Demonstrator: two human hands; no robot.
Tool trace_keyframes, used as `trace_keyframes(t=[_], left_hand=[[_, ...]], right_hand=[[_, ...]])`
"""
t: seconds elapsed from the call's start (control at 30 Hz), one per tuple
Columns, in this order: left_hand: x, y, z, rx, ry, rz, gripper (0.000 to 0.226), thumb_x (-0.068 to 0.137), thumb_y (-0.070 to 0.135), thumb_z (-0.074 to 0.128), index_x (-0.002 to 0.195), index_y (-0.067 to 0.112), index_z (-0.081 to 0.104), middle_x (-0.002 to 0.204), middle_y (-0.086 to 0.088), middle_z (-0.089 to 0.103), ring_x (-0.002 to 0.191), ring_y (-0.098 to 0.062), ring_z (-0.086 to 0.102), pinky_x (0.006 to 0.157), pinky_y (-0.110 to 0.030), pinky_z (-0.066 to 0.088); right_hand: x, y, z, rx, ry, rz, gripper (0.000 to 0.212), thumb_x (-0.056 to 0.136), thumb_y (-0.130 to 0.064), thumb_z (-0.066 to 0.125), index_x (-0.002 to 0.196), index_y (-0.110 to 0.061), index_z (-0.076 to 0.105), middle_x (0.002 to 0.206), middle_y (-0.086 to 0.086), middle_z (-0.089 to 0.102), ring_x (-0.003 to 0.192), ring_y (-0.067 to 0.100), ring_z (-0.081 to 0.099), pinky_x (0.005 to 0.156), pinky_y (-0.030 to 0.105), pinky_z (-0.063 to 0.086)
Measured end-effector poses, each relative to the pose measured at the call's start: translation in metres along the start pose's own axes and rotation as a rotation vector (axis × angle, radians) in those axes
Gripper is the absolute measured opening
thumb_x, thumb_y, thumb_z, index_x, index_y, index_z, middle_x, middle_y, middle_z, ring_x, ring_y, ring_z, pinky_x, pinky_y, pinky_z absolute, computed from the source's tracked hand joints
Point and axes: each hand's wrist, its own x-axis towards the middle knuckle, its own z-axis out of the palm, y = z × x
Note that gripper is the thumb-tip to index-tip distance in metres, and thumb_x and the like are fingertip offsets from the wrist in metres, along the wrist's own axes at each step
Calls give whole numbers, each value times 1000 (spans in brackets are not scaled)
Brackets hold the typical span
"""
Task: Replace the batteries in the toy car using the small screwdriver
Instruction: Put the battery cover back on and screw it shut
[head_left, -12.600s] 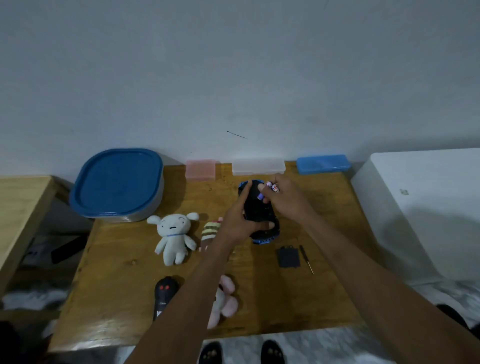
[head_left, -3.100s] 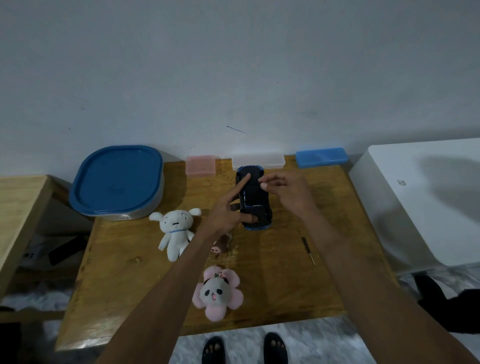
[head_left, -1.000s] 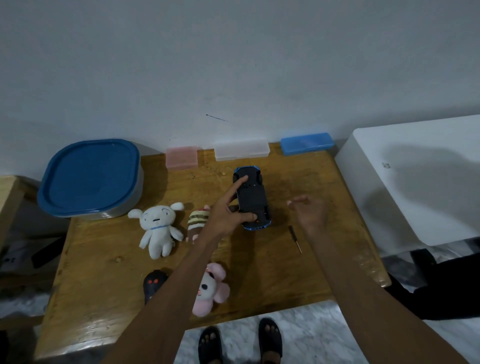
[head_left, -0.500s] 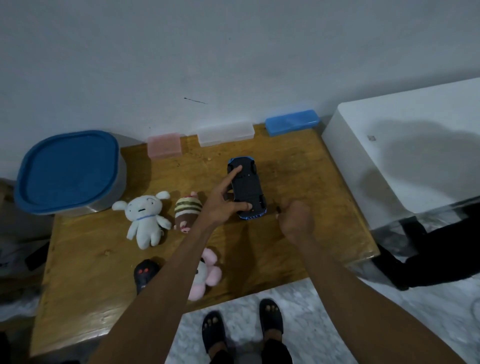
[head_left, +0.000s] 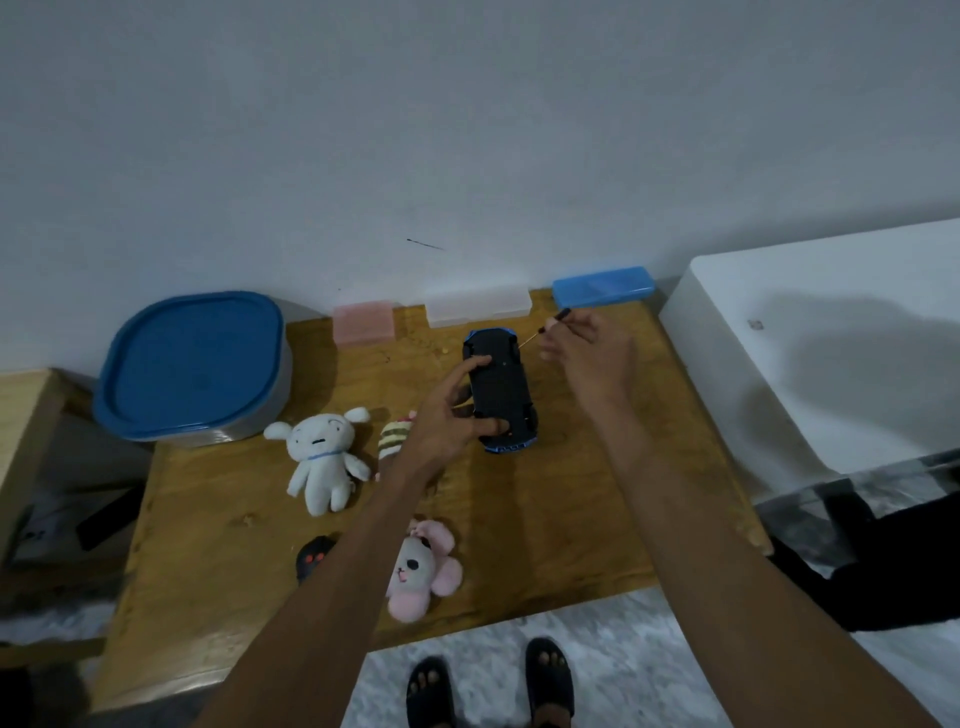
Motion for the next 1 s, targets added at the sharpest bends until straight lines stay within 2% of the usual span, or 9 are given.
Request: trace_keyframes(t=[0.13, 0.27, 0.57, 0.83, 1.0], left_hand=[[-3, 6, -6, -2, 11, 24, 82, 73, -12, 81, 141, 24, 52, 125, -2, 65, 110, -19, 67, 74, -27, 60], [-3, 8, -13, -12, 17, 24, 82, 73, -11, 81, 140, 27, 53, 127, -3, 64, 112, -24, 67, 78, -33, 62], [-4, 10, -18, -27, 22, 34, 82, 72, -13, 80, 140, 26, 53, 125, -1, 65, 114, -25, 67, 84, -37, 62], [-3, 7, -15, -23, 27, 23, 82, 71, -13, 81, 138, 28, 55, 125, -3, 65, 116, -28, 65, 91, -48, 60], [-4, 5, -14, -40, 16, 13, 82, 72, -16, 78, 138, 25, 54, 123, -3, 66, 115, -28, 66, 89, -43, 61]], right_hand=[[3, 1, 15, -93, -77, -54, 4, 94, -11, 68, 94, -15, 67, 84, 3, 74, 70, 10, 73, 66, 22, 60], [4, 8, 23, -145, -112, -68, 7, 94, -12, 69, 92, -18, 67, 83, 3, 75, 74, 16, 75, 70, 30, 63], [5, 13, 32, -196, -113, -128, 4, 94, -12, 67, 98, -14, 67, 88, 5, 73, 76, 14, 73, 68, 23, 61], [5, 20, 29, -151, -70, -110, 3, 94, -11, 68, 97, -11, 68, 87, 8, 74, 76, 17, 75, 71, 31, 63], [4, 23, 27, -150, -67, -112, 12, 94, -11, 68, 89, -21, 65, 86, 8, 74, 76, 17, 75, 72, 33, 64]])
